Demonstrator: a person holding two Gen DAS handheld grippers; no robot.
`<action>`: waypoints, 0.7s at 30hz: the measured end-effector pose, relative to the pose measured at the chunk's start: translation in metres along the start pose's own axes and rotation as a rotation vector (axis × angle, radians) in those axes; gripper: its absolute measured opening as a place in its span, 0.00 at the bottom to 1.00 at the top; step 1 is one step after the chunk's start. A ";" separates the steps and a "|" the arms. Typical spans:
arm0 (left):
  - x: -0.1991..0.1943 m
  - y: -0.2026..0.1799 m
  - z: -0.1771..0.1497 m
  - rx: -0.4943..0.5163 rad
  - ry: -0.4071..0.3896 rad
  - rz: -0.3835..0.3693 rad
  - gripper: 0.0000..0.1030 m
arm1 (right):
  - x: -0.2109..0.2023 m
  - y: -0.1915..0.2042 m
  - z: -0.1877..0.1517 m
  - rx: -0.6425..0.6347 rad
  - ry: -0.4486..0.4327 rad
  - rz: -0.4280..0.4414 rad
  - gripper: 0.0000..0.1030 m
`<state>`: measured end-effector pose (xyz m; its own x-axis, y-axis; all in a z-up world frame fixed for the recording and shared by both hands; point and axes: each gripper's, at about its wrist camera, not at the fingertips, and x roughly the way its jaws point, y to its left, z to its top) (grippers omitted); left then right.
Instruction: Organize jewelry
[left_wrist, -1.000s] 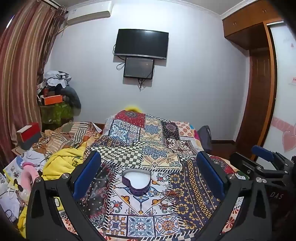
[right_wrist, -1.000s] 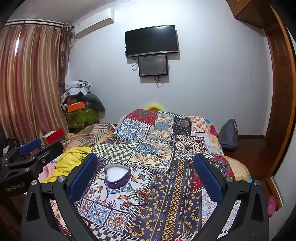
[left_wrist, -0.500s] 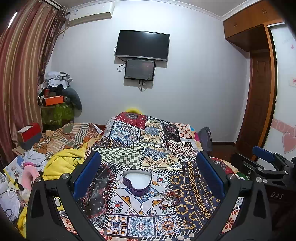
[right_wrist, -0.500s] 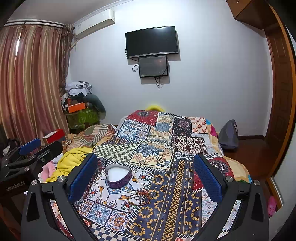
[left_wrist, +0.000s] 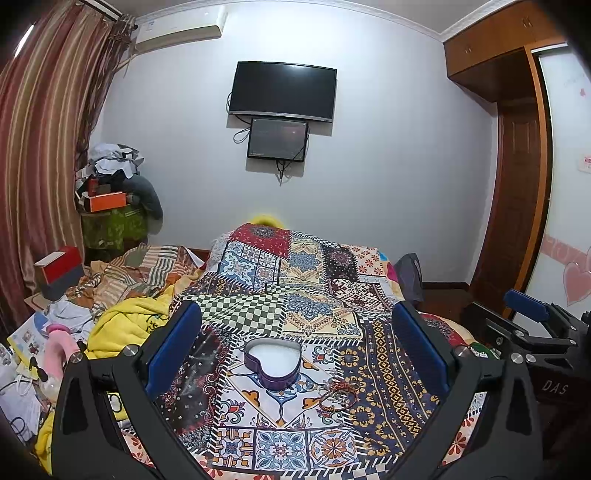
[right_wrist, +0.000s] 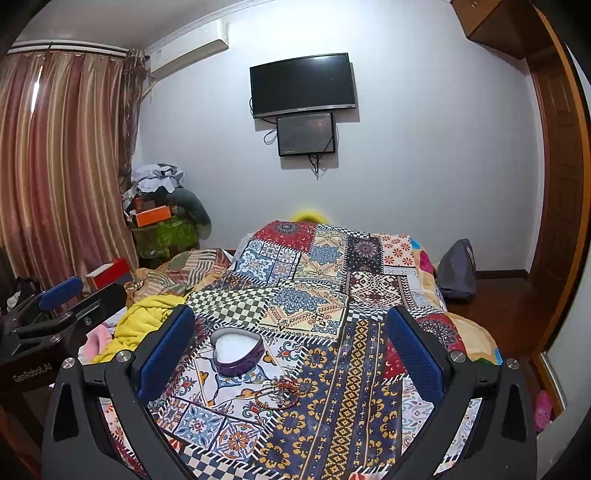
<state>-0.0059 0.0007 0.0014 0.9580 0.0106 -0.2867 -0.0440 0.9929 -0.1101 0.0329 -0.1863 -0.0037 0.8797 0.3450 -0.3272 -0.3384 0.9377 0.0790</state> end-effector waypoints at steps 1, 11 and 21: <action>0.000 0.000 0.000 0.000 -0.001 0.000 1.00 | 0.000 0.000 0.000 0.000 0.000 0.000 1.00; 0.000 -0.002 0.001 0.002 0.001 -0.001 1.00 | -0.001 0.000 0.000 0.001 -0.001 0.001 1.00; 0.000 -0.003 0.000 0.004 -0.004 0.000 1.00 | -0.001 0.000 0.000 0.002 -0.002 0.001 1.00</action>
<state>-0.0061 -0.0019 0.0023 0.9590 0.0111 -0.2833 -0.0429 0.9934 -0.1060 0.0320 -0.1872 -0.0030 0.8802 0.3457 -0.3251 -0.3382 0.9376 0.0812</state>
